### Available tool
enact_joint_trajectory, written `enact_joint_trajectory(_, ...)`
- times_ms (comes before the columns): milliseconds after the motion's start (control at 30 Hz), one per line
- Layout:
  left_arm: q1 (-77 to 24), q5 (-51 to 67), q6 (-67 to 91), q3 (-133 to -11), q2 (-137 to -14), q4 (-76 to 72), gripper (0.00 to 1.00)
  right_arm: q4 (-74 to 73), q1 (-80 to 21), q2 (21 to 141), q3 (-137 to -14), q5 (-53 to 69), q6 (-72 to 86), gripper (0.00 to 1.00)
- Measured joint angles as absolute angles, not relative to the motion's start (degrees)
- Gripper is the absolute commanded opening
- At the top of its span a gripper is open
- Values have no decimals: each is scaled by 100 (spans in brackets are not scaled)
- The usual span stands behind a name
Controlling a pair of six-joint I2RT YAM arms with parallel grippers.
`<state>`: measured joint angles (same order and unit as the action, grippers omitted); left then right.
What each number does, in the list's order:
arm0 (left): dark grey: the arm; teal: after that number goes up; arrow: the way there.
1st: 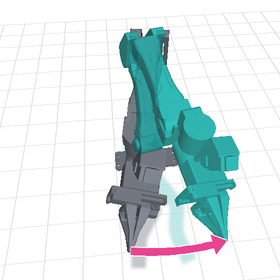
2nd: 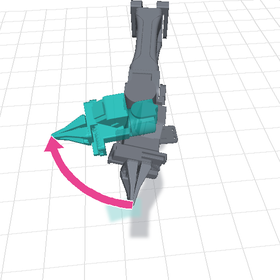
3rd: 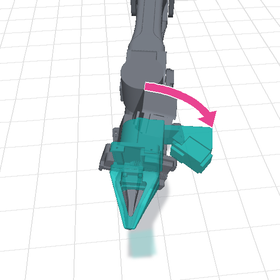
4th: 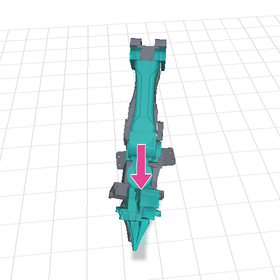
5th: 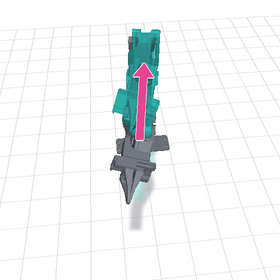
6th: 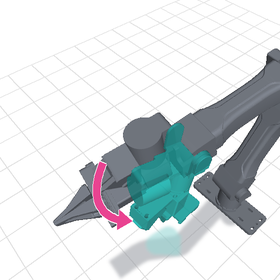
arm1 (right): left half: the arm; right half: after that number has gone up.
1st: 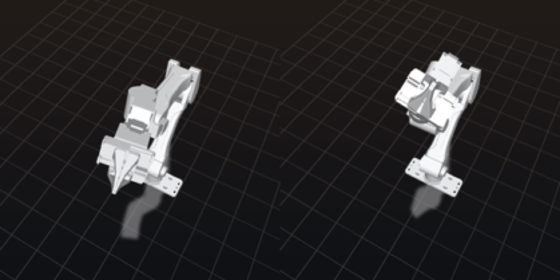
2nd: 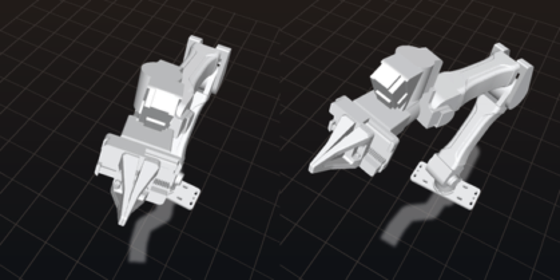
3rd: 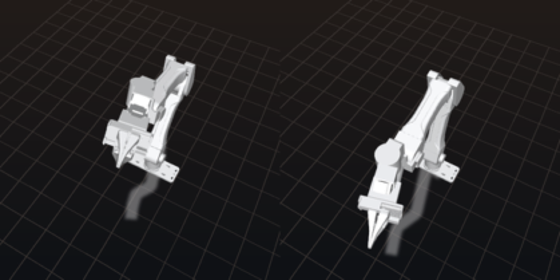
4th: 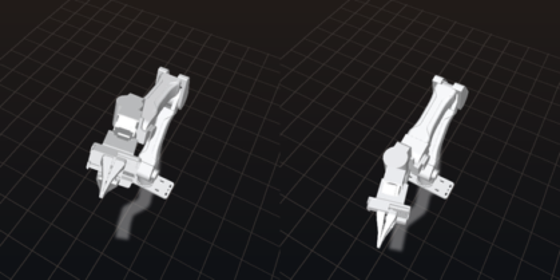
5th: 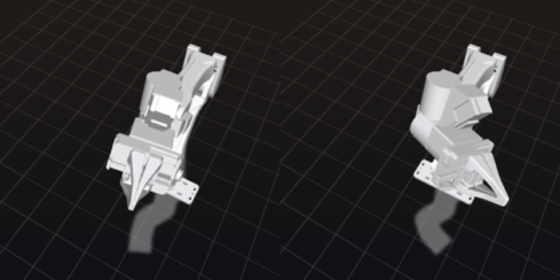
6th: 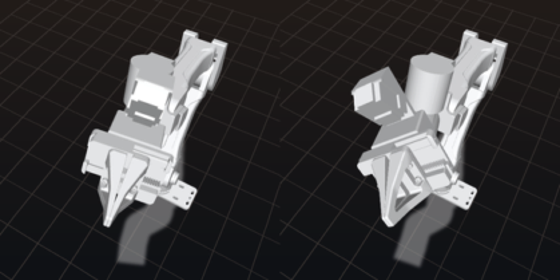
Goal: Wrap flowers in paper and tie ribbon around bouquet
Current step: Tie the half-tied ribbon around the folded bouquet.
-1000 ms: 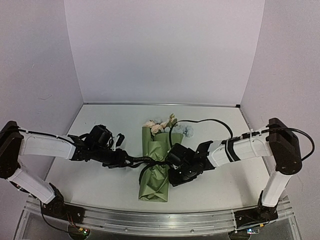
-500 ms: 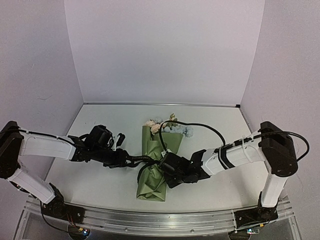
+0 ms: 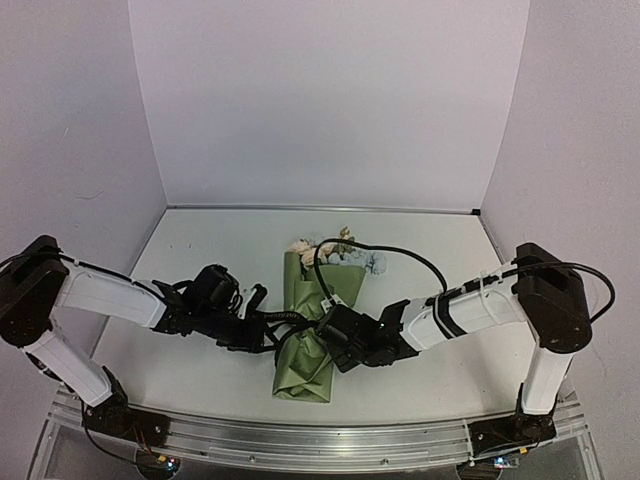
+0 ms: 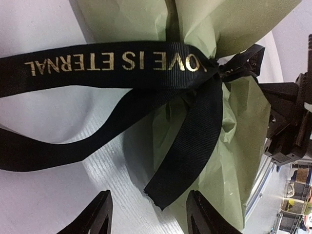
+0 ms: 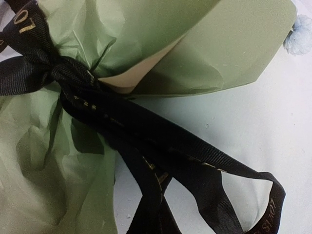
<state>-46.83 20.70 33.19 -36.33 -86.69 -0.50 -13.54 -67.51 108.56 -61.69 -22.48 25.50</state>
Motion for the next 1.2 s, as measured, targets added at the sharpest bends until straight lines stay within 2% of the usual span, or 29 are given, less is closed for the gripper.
enact_joint_trajectory(167, -4746, 2231, 3269, -3640, -9084, -302, 60, -1422, -6742, 10821, -6169, -2126, 2554, 0)
enact_joint_trajectory(300, -4748, 2379, 3302, -3656, -9262, -594, 53, -1512, -6716, 10780, -6169, -1996, 2577, 0)
enact_joint_trajectory(433, -4747, 2483, 3395, -3706, -9390, -854, 37, -1560, -6683, 10729, -6169, -1887, 2630, 0)
enact_joint_trajectory(600, -4748, 2518, 3469, -3804, -9546, -1002, 6, -1638, -6614, 10711, -6169, -1752, 2727, 0)
enact_joint_trajectory(667, -4748, 2521, 3503, -3839, -9576, -1043, 0, -1702, -6560, 10702, -6169, -1680, 2804, 0)
enact_joint_trajectory(1200, -4753, 1391, 4048, -3894, -9351, -196, 0, -2070, -6136, 10215, -5704, -1038, 3645, 0)
